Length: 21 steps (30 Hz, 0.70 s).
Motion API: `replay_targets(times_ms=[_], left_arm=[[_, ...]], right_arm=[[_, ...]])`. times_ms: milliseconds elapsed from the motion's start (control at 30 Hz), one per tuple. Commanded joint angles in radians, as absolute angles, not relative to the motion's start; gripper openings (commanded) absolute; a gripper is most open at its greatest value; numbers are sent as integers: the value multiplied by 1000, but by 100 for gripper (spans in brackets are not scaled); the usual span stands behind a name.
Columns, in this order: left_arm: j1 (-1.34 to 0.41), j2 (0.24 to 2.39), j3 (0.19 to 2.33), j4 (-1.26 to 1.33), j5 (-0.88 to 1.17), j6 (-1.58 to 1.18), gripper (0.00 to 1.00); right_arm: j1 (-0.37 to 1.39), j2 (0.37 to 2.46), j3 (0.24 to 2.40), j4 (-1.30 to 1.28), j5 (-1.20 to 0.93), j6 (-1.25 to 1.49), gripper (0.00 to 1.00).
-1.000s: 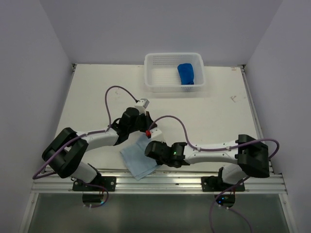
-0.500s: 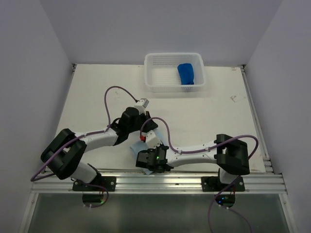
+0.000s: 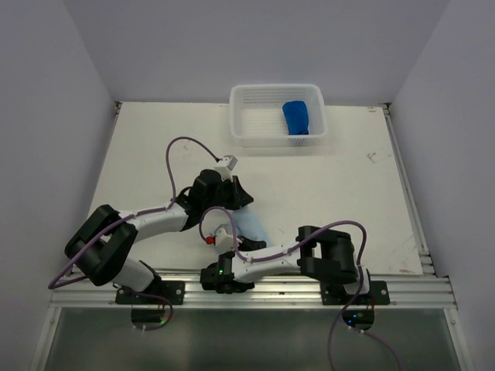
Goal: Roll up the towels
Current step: Roll the towel
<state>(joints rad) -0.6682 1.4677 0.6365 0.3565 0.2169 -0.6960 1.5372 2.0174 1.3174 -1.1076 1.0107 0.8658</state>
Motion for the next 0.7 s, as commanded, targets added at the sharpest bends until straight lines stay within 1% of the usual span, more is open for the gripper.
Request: replay_targets(times_ms=[0,133,467,667], left_arm=[[-669,1436,686,390,235,-706,8],[-670,1443,687,411,262,-732,8],[-677,1480,687,465,307,-768,8],[-687,1528,735,488,350,-795,8]], right_arm=[[1560,2060,1384,-1238,1109,928,0],[1580,2118,1431,-1301,1137,943,0],[1598,2160,1459,-1315,1127,923,0],[1608,2204,1497,-1354,1137,911,0]])
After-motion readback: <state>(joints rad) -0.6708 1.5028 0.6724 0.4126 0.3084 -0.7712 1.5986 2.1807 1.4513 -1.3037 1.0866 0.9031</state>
